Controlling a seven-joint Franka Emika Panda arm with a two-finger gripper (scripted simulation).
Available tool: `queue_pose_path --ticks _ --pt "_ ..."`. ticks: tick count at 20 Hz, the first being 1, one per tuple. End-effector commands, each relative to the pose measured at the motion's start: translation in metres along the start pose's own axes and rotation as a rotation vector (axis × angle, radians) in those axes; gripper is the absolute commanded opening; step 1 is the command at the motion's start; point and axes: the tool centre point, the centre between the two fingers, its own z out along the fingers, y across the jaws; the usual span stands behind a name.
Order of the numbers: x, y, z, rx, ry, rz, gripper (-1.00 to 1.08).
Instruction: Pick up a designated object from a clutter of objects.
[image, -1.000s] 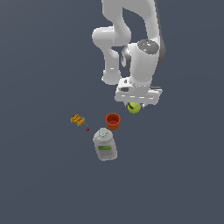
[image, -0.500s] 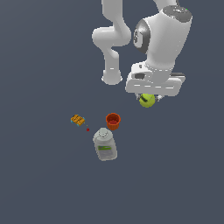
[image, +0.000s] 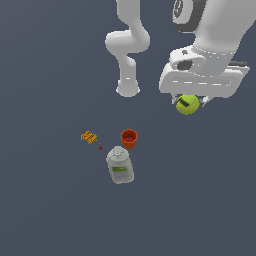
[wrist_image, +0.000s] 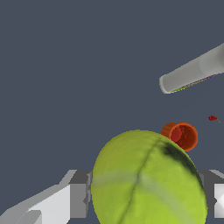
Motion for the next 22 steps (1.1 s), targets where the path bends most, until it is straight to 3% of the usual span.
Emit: queue_pose_path --ticks 1,12,22 --pt "0.006 -0.009 -0.018 0.0 0.001 0.0 -1.0" --pt "0.031 -0.041 -0.079 0.0 0.001 0.002 -1.0" --pt "0.043 -0.057 -0.107 0.0 0.001 0.002 -1.0"
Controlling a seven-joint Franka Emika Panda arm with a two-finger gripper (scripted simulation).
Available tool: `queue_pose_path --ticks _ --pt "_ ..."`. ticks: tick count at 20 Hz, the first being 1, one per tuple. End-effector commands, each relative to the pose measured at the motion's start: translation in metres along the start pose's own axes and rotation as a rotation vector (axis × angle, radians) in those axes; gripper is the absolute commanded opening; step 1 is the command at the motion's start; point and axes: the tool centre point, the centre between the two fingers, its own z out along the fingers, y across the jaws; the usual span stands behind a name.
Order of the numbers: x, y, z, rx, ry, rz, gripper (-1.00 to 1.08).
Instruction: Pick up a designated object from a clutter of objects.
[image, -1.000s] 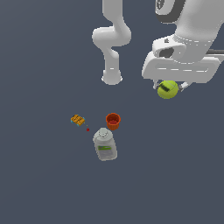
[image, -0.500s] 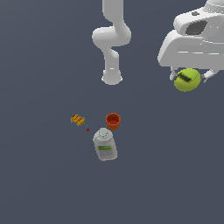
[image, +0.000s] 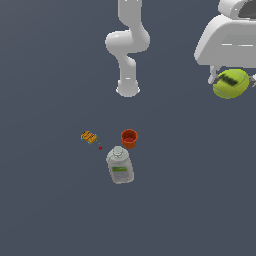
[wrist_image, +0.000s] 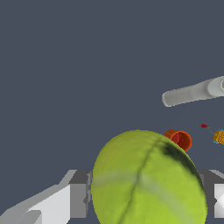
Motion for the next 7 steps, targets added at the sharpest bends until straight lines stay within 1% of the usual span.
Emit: queue_pose_path --ticks 1,7 --pt "0.0021 -0.0024 -0.0053 0.001 0.001 0.0 -1.0" --pt "0.0038 -0.0045 -0.009 0.001 0.001 0.0 -1.0"
